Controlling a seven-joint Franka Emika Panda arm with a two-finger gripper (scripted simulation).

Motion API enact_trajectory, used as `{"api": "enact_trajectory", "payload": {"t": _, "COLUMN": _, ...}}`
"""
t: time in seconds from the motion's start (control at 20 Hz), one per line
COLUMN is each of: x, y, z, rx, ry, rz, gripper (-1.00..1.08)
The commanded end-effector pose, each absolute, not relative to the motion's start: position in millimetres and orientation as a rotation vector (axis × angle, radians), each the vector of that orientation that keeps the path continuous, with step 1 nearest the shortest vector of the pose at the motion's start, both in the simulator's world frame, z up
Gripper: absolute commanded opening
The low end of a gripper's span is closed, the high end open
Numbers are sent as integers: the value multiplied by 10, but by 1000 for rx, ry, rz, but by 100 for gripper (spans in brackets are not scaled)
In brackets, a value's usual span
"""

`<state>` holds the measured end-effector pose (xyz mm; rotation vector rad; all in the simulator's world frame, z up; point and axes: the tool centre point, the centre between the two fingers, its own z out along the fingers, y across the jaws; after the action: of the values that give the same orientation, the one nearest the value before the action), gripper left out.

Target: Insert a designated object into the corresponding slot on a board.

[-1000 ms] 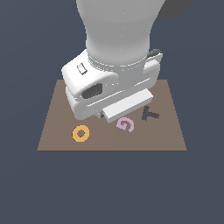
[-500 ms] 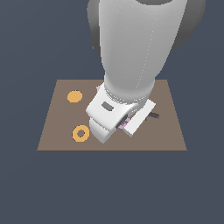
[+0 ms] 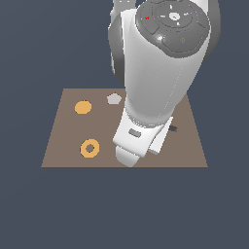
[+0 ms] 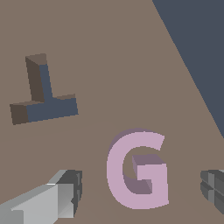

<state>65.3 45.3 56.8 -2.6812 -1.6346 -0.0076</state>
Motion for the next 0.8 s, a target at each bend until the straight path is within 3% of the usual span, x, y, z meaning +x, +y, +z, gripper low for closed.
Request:
{"api": "enact_trajectory", "payload": {"t": 0.0, "x": 654, "y": 473, "z": 523, "rx": -2653, "ry": -1681, "rz": -3, "gripper": 100}}
{"api": "enact_trajectory", "payload": {"t": 0.75, "x": 651, "y": 483, "z": 461, "rx": -2638, "ry": -1706, "rz": 0, "gripper": 100}}
